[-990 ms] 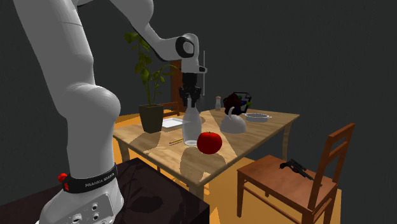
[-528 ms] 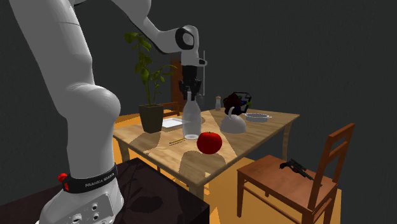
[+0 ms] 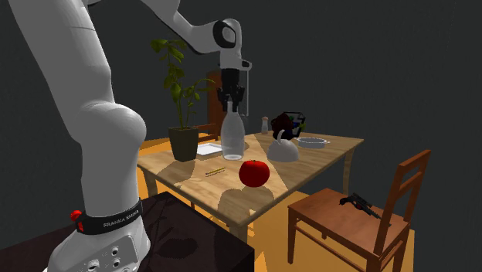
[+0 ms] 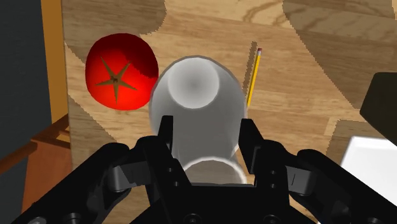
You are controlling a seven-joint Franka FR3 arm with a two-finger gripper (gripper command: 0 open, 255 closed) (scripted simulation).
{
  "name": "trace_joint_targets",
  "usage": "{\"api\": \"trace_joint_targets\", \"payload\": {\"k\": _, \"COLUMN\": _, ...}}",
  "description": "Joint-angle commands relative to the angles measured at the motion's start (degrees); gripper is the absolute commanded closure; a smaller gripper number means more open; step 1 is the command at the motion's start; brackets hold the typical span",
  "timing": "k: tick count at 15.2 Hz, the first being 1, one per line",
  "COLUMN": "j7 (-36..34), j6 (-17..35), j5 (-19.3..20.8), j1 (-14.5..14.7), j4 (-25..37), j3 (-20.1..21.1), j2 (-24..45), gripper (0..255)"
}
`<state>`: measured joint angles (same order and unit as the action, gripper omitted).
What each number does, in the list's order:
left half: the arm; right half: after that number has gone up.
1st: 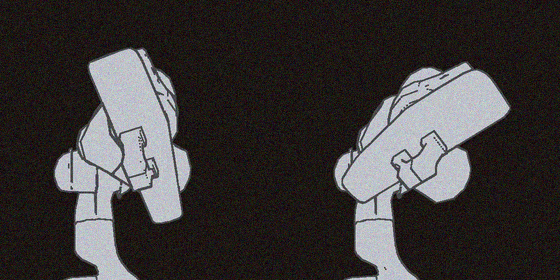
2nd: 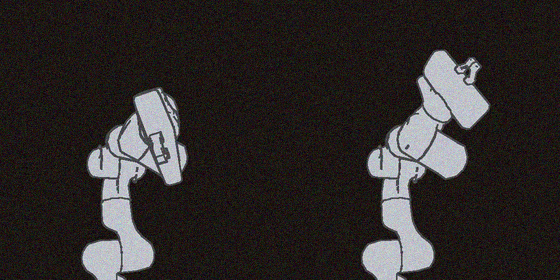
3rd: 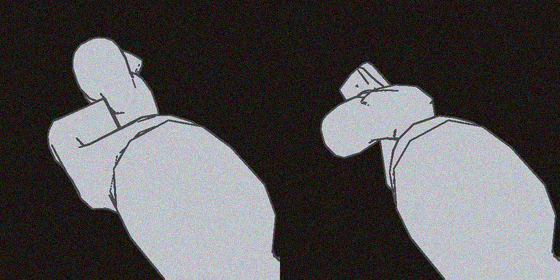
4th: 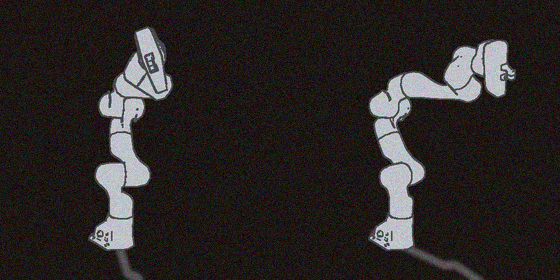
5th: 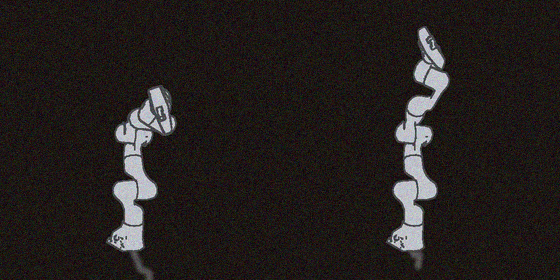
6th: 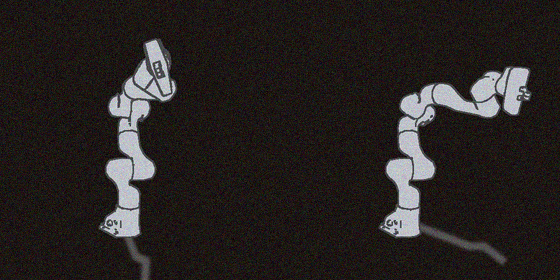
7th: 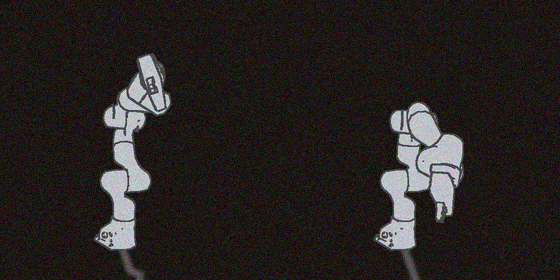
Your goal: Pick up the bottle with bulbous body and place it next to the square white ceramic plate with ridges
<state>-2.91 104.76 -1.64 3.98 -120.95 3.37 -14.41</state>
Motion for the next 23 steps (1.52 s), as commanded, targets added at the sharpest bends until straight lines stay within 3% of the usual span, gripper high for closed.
{"api": "trace_joint_targets", "payload": {"k": 1, "j7": 0.0, "j6": -1.6, "j5": 0.0, "j1": 0.0, "j4": 1.2, "j3": 0.0, "j2": -0.4, "gripper": 255}}
{"api": "trace_joint_targets", "payload": {"k": 23, "j7": -0.3, "j6": -18.7, "j5": 0.2, "j1": -0.1, "j4": 20.3, "j3": -0.1, "j2": 1.7, "gripper": 255}}
